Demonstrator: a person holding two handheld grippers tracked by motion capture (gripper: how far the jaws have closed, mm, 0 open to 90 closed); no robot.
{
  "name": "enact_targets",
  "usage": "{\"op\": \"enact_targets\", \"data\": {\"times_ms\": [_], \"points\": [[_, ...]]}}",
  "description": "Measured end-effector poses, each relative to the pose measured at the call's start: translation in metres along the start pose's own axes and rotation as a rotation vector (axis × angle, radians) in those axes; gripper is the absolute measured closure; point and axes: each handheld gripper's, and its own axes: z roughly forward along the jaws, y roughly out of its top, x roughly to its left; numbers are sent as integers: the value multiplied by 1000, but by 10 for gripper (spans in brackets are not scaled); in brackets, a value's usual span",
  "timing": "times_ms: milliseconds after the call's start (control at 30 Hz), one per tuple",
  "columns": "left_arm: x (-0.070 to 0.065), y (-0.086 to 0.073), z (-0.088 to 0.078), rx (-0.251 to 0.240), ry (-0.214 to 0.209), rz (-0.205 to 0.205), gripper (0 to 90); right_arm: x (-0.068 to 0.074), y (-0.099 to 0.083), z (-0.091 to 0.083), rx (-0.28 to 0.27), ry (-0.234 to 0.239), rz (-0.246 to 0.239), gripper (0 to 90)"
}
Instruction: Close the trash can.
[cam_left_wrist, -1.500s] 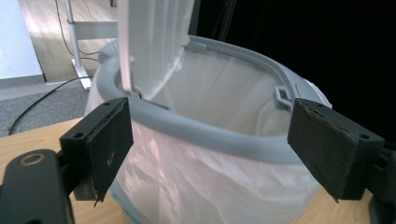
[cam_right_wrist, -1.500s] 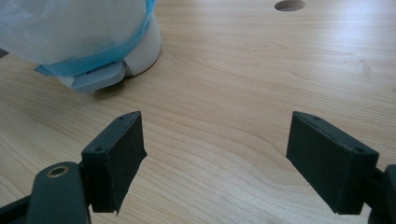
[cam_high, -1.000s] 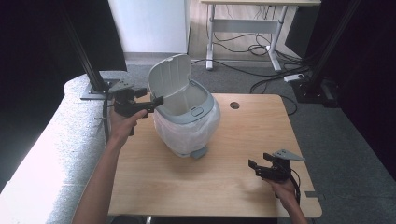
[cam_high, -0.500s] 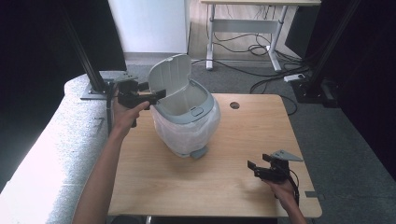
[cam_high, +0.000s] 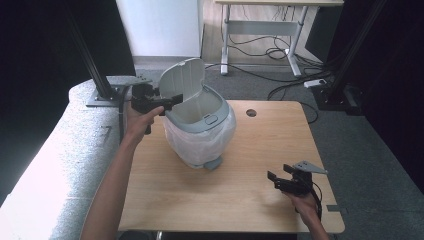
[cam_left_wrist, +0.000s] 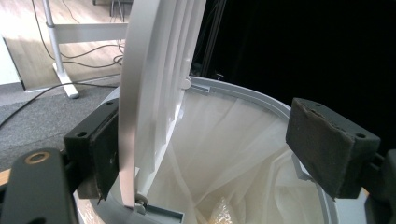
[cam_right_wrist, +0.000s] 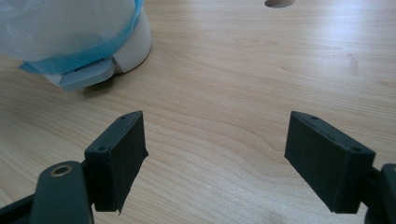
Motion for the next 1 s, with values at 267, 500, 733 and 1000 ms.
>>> {"op": "enact_targets", "data": {"times_ms": [267,500,733,1000], "points": [[-8,-2,-2,18,-5,26,156,-1,0,-2,-20,-13,11,210],[-28,-10,1,41,-25,59,141,-1,1,-4,-25,-13,20,210],[-50,-18,1,30,-69,70,139,0,0,-5,-23,-10,21,210],[-47,-23,15,61,-35,33,144,1,0,-4,-18,-9,22,209]]}}
